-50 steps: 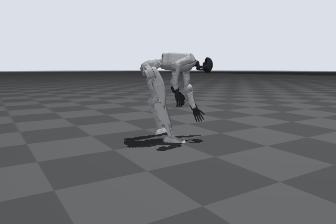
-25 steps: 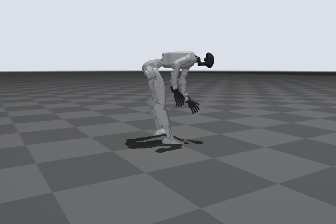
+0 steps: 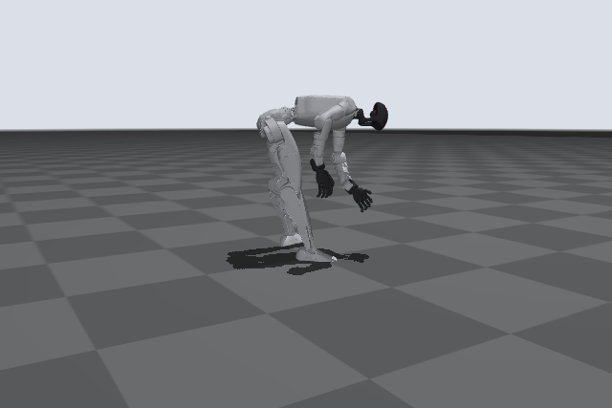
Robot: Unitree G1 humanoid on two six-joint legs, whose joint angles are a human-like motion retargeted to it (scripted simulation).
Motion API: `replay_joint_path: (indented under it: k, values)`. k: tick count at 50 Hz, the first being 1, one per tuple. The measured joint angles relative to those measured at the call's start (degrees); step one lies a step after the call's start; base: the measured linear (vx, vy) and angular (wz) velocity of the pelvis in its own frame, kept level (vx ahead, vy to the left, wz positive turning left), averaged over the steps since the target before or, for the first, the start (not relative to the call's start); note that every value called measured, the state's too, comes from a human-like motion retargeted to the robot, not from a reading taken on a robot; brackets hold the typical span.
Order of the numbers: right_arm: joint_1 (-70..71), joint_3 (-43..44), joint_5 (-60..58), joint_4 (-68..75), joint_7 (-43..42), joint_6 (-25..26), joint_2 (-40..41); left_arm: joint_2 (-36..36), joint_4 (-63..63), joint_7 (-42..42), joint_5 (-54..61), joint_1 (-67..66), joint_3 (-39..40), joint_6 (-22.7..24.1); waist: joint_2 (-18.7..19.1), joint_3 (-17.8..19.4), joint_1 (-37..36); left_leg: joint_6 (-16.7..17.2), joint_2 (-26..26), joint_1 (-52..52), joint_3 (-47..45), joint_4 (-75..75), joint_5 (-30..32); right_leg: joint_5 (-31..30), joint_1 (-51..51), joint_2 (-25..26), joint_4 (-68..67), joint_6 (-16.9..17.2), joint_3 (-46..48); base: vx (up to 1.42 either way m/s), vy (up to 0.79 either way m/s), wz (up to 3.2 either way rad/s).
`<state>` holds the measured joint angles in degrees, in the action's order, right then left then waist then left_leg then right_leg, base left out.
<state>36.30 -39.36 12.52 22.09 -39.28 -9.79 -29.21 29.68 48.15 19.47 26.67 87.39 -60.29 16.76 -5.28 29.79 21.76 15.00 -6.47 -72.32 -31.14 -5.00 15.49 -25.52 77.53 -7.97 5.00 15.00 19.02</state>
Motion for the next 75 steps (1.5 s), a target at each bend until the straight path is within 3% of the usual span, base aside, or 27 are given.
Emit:
replay_joint_path:
  k: [5, 7, 11, 13, 15, 17, 20, 24, 30, 33, 35, 37, 40, 43, 45, 50, 53, 55, 57, 60, 65, 70, 75]
  values:
    - [-3.12, 5.56, -0.90, -2.02, 2.26, 0.52, 2.44, 4.21, -21.33, -0.34, -1.34, -12.29, -1.61, 4.12, 0.60, 0.00, -2.55, -0.02, 0.48, 4.19, -0.70, 0.00, -0.64, 0.36, -4.00, -0.38, 0.00, 0.00, -0.28, 0.01, 0.05, -0.22]
    - [-5.13, 7.76, -1.41, -3.24, 3.30, -0.05, 2.88, 7.06, -27.62, -1.65, -3.44, -19.47, 0.65, 6.32, 1.19, 0.00, -3.48, -0.05, -0.04, 4.89, -2.01, 3.29, -1.85, 0.75, -6.13, -0.83, 0.00, 0.00, 1.02, -0.03, 0.02, -0.12]
    - [-5.90, 10.10, -2.59, -4.02, 2.28, 1.78, 3.04, 9.43, -32.33, 5.03, 5.76, -32.43, 9.36, 8.29, 0.83, 0.00, -8.65, -0.07, 0.69, 9.93, -1.89, 0.11, -1.86, 1.31, -9.09, -0.40, 0.00, 0.00, -1.25, 0.07, 0.02, -0.47]
    - [-6.41, 11.36, -2.22, -4.12, 1.47, 1.99, 3.12, 9.03, -30.81, 8.43, 10.82, -39.56, 16.10, 9.32, 1.11, 0.00, -10.90, -0.09, 0.81, 11.68, -2.28, 0.16, -2.40, 1.76, -10.65, -0.50, 0.00, 0.00, -1.57, 0.02, 0.02, -0.13]
    - [-6.78, 9.45, -1.40, -3.73, 1.86, 1.21, 0.88, 6.74, -26.36, 8.49, 14.36, -47.14, 24.41, 11.02, 3.22, 0.00, -11.06, -0.54, -0.90, 9.72, -3.11, 9.25, -6.24, 2.38, -12.73, -1.68, 0.00, 0.00, 0.21, 0.00, 0.08, 0.16]
    - [-5.51, 9.21, -5.80, -1.98, 0.06, 4.27, 1.96, 5.03, -21.03, 15.57, 22.13, -50.86, 33.26, 11.17, 2.44, 0.00, -13.57, -0.32, 1.50, 14.89, -2.62, 0.13, -3.39, 2.42, -13.58, -1.13, 0.00, 0.00, -2.41, 0.09, 0.10, -0.59]
    - [-2.47, 4.11, -6.60, -0.66, -0.73, 5.21, -0.26, 3.83, -10.66, 20.31, 27.96, -53.09, 42.62, 11.33, 3.20, 0.00, -15.85, -0.08, 2.11, 15.88, -2.73, 0.06, -3.84, 2.58, -14.59, -1.71, 0.00, 0.00, -2.69, 0.03, 0.14, -0.17]
    - [6.37, -4.74, -10.94, 3.12, 1.18, 8.22, -2.23, 6.19, 3.48, 16.91, 33.25, -53.65, 48.98, 8.05, 5.21, 0.00, -16.74, -0.04, 2.94, 15.30, -2.36, 0.00, -3.94, 2.42, -14.44, -2.62, 0.00, 0.00, -2.53, -0.01, 0.16, 0.06]
    - [25.25, -18.61, -22.73, 12.40, 2.63, 13.87, -0.31, 10.50, 11.30, 8.25, 31.62, -57.79, 43.19, 3.73, 8.32, 0.00, -16.77, -0.01, 3.85, 11.03, -1.25, 0.00, -3.38, 1.90, -11.17, -3.93, 0.00, 0.00, -1.67, -0.02, 0.10, 0.28]
    - [34.72, -23.83, -28.96, 18.23, 4.07, 15.95, 0.41, 9.59, 6.91, 6.14, 29.56, -60.42, 40.67, 4.37, 10.36, 0.00, -18.02, 0.00, 4.30, 8.07, -0.50, 0.00, -2.91, 1.40, -8.74, -4.57, 0.00, 0.00, -1.12, -0.03, 0.06, 0.51]
    - [40.70, -25.29, -33.23, 22.53, 6.33, 14.80, 0.25, 7.47, 3.01, 2.41, 24.94, -62.24, 40.96, 5.52, 14.18, 0.00, -18.55, -0.03, 3.04, 2.56, -0.17, 5.79, -4.46, 1.62, -6.80, -5.47, -0.45, 0.00, 1.84, -0.09, 0.05, 0.78]
    - [46.45, -27.21, -36.42, 27.27, 8.89, 14.20, 0.96, 6.50, -1.03, -0.42, 22.88, -64.08, 40.13, 6.26, 13.74, 0.00, -20.89, 0.00, 2.40, 0.39, -1.05, 6.26, -4.50, 1.44, -3.37, -5.14, -2.48, 0.00, 0.97, -0.10, 0.01, 0.10]
    - [54.57, -34.34, -43.04, 33.86, 13.31, 16.31, 0.05, 4.03, -7.08, -0.34, 29.57, -65.92, 37.47, 6.68, 14.42, 0.00, -22.48, 0.00, 5.28, 1.66, 1.08, 0.00, -2.01, -0.32, -3.19, -5.99, 0.00, 0.00, 0.14, 0.08, 0.02, 0.47]
    - [60.62, -34.93, -45.59, 40.97, 17.97, 14.24, -0.93, 1.90, -11.05, -5.57, 26.10, -68.14, 35.56, 7.20, 17.19, 0.00, -24.42, -0.02, 4.18, -1.78, 1.01, 2.72, -2.46, 1.08, -0.65, -6.57, -2.94, 0.00, 2.64, 0.00, -0.01, 0.40]
    - [63.48, -36.05, -45.13, 45.43, 19.53, 15.83, -1.89, 1.10, -13.73, -5.02, 29.49, -69.70, 33.80, 6.16, 15.94, 0.00, -25.07, 0.00, 5.38, -0.10, 1.87, 0.00, -1.94, -0.86, -1.76, -6.24, 0.00, 0.00, 1.17, 0.11, -0.05, 0.32]
    - [66.82, -31.21, -39.40, 51.97, 19.48, 17.45, -8.64, -1.84, -17.60, -8.64, 28.10, -75.15, 33.70, 3.53, 17.25, 0.00, -25.77, 0.00, 4.77, 1.13, 2.08, 0.00, -2.02, -0.79, -3.05, -5.47, 0.00, 0.00, 2.31, 0.00, -0.08, -0.07]
    - [66.17, -27.74, -31.45, 53.82, 18.54, 16.95, -13.03, -1.56, -19.06, -10.11, 29.60, -78.59, 34.49, 2.79, 16.12, 0.00, -25.42, 0.00, 4.20, 2.85, 2.19, 0.00, -2.07, -0.52, -4.84, -4.74, 0.00, 0.00, 2.77, 0.03, -0.07, -0.29]
    - [64.90, -25.18, -23.56, 54.87, 17.92, 16.54, -16.17, -3.82, -19.73, -11.76, 43.49, -80.94, 37.83, 2.32, 15.26, 0.00, -25.17, -0.01, 3.86, 4.29, 2.24, 0.00, -2.29, -0.24, -6.21, -4.46, 0.00, 0.00, 2.81, 0.06, -0.04, -0.25]
    - [64.04, -20.37, -16.66, 56.22, 17.77, 13.63, -18.00, -0.48, -17.45, -14.00, 27.18, -82.04, 36.59, 3.28, 15.92, 0.00, -23.62, -0.06, 2.56, 3.36, 1.83, 3.12, -3.21, 0.14, -7.45, -4.42, -0.01, 0.00, 5.15, 0.00, 0.00, 0.00]
    - [62.95, -15.60, -3.18, 59.18, 17.50, 11.40, -18.86, 1.44, -15.91, -13.47, 25.44, -83.41, 37.82, 4.92, 13.71, 0.00, -21.98, -0.09, 1.58, 3.53, 1.67, 5.97, -5.16, 0.24, -8.44, -4.47, -0.35, 0.00, 5.45, 0.08, 0.04, -0.28]
    - [60.17, -9.51, 8.03, 59.34, 11.99, 10.14, -19.62, -0.38, -14.11, -9.90, 26.85, -84.59, 40.94, 5.97, 12.58, 0.00, -20.07, -0.96, 2.16, 5.16, -0.12, 6.73, -6.65, 0.62, -8.63, -5.74, -2.25, 0.00, 8.90, 0.06, 0.12, -0.31]
    - [54.15, -6.19, 6.71, 51.86, 7.56, 9.43, -15.79, -2.82, -13.80, -8.55, 27.21, -84.75, 42.17, 6.02, 12.18, 0.00, -19.18, -1.26, 3.09, 5.68, -2.29, 7.01, -7.54, 1.85, -8.21, -7.01, -3.18, 0.00, 13.19, 0.03, 0.08, -0.15]
    - [47.59, -8.48, -4.50, 40.61, 6.51, 12.09, -9.76, -4.31, -15.41, -9.48, 27.91, -84.56, 41.37, 5.50, 13.77, 0.00, -20.15, -0.71, 3.14, 3.85, -2.74, 7.25, -7.30, 2.57, -6.78, -6.80, -2.14, 0.00, 12.37, 0.00, -0.02, 0.09]
